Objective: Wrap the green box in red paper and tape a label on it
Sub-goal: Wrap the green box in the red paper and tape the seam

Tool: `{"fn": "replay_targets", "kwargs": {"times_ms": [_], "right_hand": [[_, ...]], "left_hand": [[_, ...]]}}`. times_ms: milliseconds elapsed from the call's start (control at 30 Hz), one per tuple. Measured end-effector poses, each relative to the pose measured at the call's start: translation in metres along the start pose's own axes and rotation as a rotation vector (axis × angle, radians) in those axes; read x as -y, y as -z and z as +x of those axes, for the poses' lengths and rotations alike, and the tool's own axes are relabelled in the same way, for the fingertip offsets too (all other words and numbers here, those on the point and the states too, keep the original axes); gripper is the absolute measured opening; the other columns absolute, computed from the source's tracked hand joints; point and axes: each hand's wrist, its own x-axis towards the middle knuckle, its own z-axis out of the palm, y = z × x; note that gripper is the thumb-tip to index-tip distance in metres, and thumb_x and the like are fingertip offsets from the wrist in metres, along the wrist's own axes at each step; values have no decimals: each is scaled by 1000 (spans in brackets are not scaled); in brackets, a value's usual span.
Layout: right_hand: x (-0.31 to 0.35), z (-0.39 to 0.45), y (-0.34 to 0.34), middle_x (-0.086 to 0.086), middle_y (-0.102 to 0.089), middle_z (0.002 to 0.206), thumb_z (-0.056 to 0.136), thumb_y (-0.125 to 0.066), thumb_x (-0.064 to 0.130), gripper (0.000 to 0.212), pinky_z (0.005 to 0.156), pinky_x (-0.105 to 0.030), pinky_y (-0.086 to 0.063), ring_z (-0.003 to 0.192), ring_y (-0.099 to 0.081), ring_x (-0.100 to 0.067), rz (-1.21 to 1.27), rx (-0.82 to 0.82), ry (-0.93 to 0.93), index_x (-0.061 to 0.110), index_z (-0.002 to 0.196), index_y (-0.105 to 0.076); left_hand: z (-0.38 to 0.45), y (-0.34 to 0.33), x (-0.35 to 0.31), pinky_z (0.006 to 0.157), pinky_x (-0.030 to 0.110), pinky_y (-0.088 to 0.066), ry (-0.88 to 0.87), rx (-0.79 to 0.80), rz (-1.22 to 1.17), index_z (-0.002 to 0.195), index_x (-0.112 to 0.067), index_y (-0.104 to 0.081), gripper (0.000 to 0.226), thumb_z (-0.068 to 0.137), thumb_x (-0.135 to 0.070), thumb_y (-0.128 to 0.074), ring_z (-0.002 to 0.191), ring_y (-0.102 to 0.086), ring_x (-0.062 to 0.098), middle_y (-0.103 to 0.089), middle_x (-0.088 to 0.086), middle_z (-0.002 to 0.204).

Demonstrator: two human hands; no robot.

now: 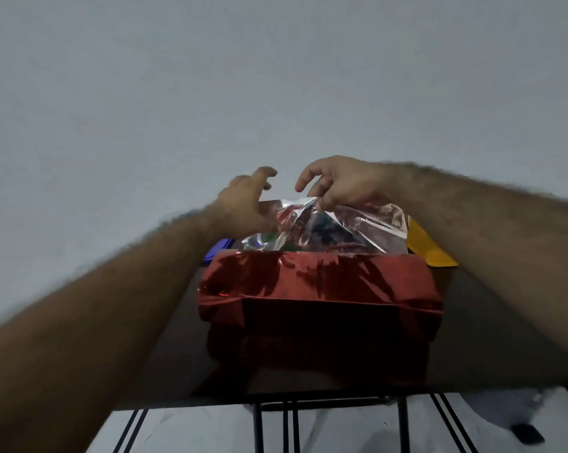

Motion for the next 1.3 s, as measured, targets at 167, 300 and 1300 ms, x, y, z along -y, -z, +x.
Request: {"fn": "replay_targets", "kwargs": {"times_ms": [167,300,1300], "right_hand": [[3,-33,-14,-3,-73,110,82,-88,5,54,57,-26,-59,79,-72,-12,-167,-80,10,20,129,-66],[-2,-70,-25,17,-66,117,49,-96,68,101,84,-25,-55,100,-65,-3,-539,-73,-9,35,137,-59],[10,-134,-82,18,-62,92,72,-73,82,79,75,-30,-52,83,-58,-6,-854,-81,8,22,123,-73]], "left_hand": [[8,3,1,89,43,-58,-42,85,218,100,-26,-79,19,84,-20,-74,88,-67,18,-72,-12,90],[-17,4,-1,86,39,-55,-122,10,144,94,-23,-80,25,79,-30,-61,94,-68,22,-66,-14,91],[-121,8,-31,94,37,-46,-121,38,764,92,-29,-70,15,87,-17,-61,74,-59,21,-73,-6,85]]}}
